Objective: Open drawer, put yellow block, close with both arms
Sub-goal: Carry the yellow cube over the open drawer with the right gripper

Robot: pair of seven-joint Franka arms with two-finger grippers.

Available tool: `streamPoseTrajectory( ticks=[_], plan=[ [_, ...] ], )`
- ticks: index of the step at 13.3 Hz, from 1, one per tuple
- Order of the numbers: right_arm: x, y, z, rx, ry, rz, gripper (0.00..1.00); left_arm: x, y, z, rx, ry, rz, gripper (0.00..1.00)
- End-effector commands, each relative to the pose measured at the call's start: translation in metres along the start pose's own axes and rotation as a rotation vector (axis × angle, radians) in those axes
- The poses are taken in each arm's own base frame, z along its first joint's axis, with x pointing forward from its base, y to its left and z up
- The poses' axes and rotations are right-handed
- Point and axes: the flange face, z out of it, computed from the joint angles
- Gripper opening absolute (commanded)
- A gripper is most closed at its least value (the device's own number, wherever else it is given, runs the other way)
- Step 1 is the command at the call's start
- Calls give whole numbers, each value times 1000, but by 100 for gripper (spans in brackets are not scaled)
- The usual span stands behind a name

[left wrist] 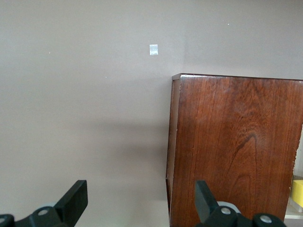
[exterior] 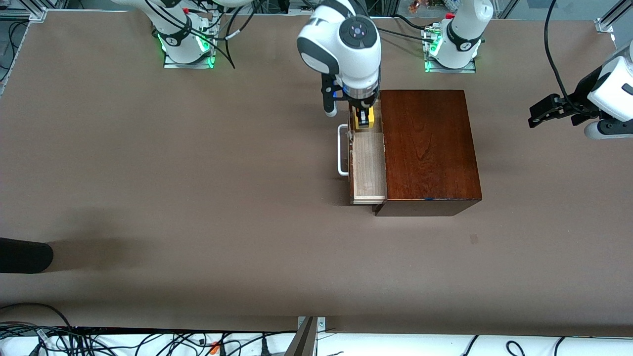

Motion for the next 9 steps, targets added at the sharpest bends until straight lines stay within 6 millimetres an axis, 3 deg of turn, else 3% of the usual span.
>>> streamPoseTrajectory(
  ticks=[1, 4, 5, 6, 7, 9],
  plan=[
    [-7, -4, 23, 12, 1, 13, 0, 2, -1, -1, 7, -1, 21, 100],
    [-5, -8, 47, 5, -2, 22, 0, 2, -6, 3, 6, -10, 13, 100],
    [-5, -8, 48, 5, -3, 22, 37, 1, -6, 3, 7, -10, 13, 100],
    [-5, -8, 48, 4, -1, 23, 95, 1, -5, 3, 7, -12, 13, 100],
    [-4, -9, 44, 6, -2, 24, 100, 0, -4, 2, 8, -13, 16, 100],
    [-1, -10, 27, -3, 7, 29, 100, 0, -1, 1, 8, -13, 21, 100]
  ],
)
